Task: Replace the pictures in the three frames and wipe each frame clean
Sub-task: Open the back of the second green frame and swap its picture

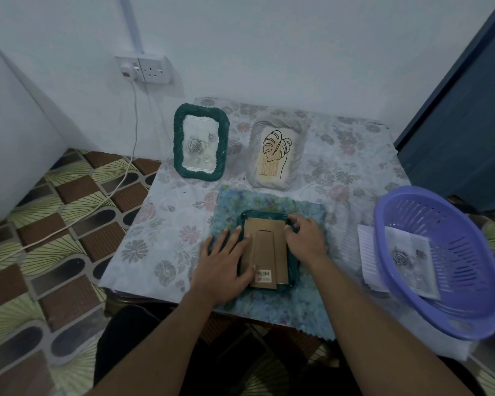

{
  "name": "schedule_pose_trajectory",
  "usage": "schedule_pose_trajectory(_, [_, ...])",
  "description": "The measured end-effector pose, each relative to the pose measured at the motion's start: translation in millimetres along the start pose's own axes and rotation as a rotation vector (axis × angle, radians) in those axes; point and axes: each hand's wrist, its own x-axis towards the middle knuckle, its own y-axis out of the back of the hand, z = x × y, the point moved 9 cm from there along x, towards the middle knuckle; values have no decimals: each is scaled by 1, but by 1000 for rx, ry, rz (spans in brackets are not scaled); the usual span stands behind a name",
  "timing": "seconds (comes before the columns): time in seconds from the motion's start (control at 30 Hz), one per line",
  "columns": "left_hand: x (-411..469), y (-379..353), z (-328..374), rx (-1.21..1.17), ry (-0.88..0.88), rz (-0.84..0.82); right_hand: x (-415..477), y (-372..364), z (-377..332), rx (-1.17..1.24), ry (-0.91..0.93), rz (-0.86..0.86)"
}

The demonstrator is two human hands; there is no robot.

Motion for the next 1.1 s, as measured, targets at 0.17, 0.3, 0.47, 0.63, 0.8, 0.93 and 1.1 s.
schedule_pose_trajectory(0.17, [0, 0, -1, 0, -2, -3, 7, 4, 0, -31, 81, 25])
schedule_pose_trajectory(0.3, [0, 1, 1, 2, 1, -10, 13, 3, 0, -47, 104, 7])
schedule_pose_trajectory(0.47, [1, 2, 1, -9, 10, -21, 21, 2, -2, -88, 123, -13])
schedule_pose_trajectory(0.63, [0, 2, 1, -40, 13, -30, 22, 0, -4, -139, 154, -42])
schedule_pose_trajectory(0.8, [0, 3, 1, 3, 7, -40, 23, 6, -5, -120, 144, -26])
schedule_pose_trajectory(0.93, [0, 4, 2, 0, 1, -34, 12, 21, -3, -142, 112, 102])
schedule_pose_trajectory(1.1, [0, 4, 2, 2, 2, -28, -3, 25, -4, -175, 111, 206])
